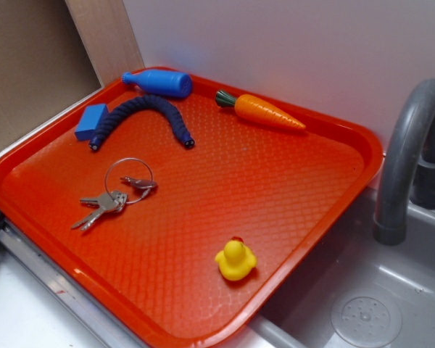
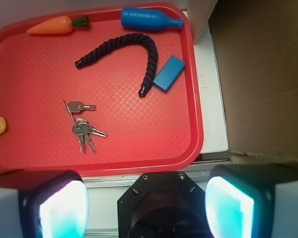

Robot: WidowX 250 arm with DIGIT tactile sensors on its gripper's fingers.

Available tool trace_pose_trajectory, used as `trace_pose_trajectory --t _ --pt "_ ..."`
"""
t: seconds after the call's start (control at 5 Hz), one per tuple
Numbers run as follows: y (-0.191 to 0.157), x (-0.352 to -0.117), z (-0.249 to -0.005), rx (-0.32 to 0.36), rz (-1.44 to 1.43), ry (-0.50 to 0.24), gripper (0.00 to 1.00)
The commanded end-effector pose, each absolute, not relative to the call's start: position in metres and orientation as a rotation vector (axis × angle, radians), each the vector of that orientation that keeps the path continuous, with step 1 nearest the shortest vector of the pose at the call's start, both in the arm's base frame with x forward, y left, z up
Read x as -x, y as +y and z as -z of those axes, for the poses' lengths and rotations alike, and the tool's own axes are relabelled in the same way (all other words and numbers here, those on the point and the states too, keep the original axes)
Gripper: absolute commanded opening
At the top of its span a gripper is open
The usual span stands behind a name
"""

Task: Grab the yellow duck.

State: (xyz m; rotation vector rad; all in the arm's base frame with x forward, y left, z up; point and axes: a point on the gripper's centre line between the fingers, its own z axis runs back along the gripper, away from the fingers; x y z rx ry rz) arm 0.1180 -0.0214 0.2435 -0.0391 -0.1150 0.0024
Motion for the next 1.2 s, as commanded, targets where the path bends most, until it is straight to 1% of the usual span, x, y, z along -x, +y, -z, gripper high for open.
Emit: trace_pose_trajectory --t 0.0,0.2,0.4,0.6,0.8,1.0 --pt "-0.021 -0.118 -0.243 0.039 -0.002 -0.115 1.00" --pt "-0.071 -0.152 -0.226 0.062 0.143 -0.120 1.00" --pt "-0.119 -0.165 -0.215 0.076 0.283 -0.132 1.00" --pt "-0.171 -0.171 -0.193 0.095 0.533 -0.154 1.00" --pt "-0.220 -0.162 -0.177 0.082 0.785 -0.163 1.00" --pt "-0.265 -0.148 -0.163 0.075 1.037 -0.168 1.00"
